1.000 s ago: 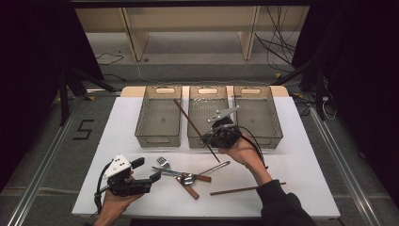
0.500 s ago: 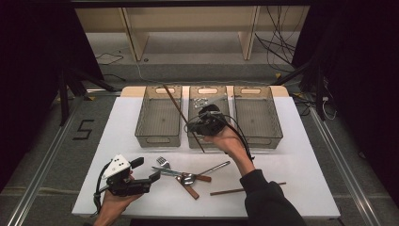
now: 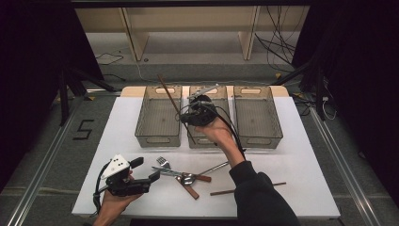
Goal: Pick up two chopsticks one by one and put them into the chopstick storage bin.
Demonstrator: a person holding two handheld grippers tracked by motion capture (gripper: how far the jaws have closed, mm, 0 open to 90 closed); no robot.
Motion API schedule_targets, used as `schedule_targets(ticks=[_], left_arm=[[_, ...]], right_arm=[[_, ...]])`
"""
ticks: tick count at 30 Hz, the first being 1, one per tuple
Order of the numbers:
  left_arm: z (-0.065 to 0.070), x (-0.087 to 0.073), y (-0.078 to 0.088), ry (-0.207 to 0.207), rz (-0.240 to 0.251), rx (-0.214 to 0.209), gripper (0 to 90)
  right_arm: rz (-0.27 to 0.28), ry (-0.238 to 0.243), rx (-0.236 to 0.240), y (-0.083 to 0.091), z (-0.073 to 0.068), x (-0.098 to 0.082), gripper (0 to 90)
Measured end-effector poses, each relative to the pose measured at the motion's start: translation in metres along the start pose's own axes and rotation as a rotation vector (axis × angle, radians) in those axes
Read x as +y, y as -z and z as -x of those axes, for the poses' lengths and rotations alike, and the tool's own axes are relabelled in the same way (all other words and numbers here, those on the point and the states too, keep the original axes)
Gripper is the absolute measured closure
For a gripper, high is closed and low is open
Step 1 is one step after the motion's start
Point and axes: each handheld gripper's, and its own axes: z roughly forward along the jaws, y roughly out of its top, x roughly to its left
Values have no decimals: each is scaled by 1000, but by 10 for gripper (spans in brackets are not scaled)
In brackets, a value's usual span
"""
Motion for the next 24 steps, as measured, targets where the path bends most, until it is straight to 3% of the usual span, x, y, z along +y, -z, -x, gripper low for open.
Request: schedule_targets(ticks=[24], left_arm=[[0, 0, 1, 2, 5, -4, 146]], right_arm=[[26, -39, -3, -27, -2, 26, 860]])
